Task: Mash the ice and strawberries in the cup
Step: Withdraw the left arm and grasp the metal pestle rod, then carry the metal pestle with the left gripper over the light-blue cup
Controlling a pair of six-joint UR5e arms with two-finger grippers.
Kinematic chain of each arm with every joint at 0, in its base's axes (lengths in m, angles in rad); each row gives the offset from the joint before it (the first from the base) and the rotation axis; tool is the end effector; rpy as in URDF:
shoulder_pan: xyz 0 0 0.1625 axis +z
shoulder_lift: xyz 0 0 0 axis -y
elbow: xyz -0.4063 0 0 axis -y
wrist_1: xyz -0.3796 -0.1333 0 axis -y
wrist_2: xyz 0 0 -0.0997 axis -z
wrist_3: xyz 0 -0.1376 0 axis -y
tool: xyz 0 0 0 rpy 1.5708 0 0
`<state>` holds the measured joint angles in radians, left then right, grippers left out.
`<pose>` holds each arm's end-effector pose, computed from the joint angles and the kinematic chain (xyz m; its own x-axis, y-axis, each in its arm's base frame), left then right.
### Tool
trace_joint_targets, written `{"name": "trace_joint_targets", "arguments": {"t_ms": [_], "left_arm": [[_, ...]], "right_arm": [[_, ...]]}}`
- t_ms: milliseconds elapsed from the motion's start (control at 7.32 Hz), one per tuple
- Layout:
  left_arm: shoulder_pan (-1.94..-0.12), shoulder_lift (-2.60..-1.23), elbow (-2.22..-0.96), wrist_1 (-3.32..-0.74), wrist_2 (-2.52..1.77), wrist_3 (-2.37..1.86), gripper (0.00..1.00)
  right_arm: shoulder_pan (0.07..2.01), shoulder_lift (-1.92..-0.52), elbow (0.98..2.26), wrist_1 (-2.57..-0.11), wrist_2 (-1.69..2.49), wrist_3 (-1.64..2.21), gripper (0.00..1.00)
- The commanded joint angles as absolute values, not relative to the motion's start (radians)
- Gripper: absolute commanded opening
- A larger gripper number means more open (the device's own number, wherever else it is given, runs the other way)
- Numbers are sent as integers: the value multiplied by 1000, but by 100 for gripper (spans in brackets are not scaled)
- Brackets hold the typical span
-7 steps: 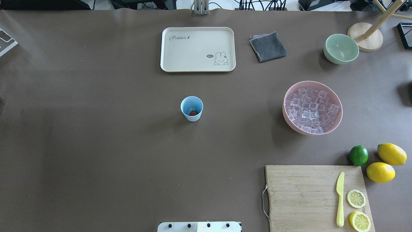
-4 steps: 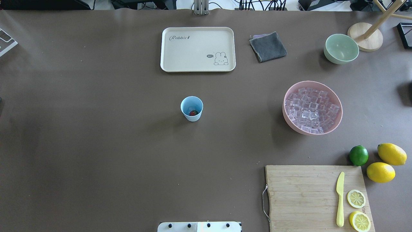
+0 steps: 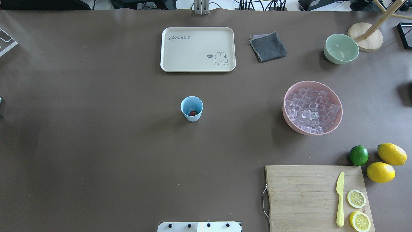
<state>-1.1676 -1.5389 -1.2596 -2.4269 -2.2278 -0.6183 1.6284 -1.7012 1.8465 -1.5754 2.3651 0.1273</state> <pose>0.1449 -0.4653 0.7423 0.6958 0.0133 -0.7181 0.0754 0.9929 0.0915 0.0601 -0.4323 0.5919 0.6924 0.0664 0.7184 -0.1461 0.9880 0.0494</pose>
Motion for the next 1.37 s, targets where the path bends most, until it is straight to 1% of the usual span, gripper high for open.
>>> {"name": "trace_joint_targets", "arguments": {"t_ms": [0, 137, 273, 410, 547, 683, 957, 1093, 1230], "left_arm": [[-1161, -1552, -1291, -2430, -2227, -580, 24], [-1164, -1574, -1368, -2425, -2230, -559, 25], [-1186, -1647, -1446, -2401, -2227, -558, 25], [-1193, -1766, -1469, -2402, -2159, -560, 25], [-1166, -1855, -1529, -2396, -1987, -584, 25], [-1067, -1931, -1567, -2388, -1800, -739, 25], [-871, -2152, -1629, -2172, -1506, -880, 24], [-798, -2201, -1662, -2120, -1371, -946, 25], [-685, -2253, -1666, -2118, -1183, -1028, 25]], "right_arm": [[1629, -1700, 1847, -1575, 2365, 127, 100], [1629, -1700, 1848, -1575, 2365, 126, 100], [1629, -1701, 1850, -1575, 2365, 127, 100], [1629, -1704, 1853, -1575, 2365, 127, 100], [1629, -1703, 1856, -1575, 2365, 126, 100], [1629, -1698, 1865, -1577, 2365, 126, 100], [1629, -1698, 1861, -1575, 2365, 126, 100], [1629, -1698, 1861, -1575, 2365, 126, 100], [1628, -1698, 1858, -1575, 2365, 126, 100]]}}
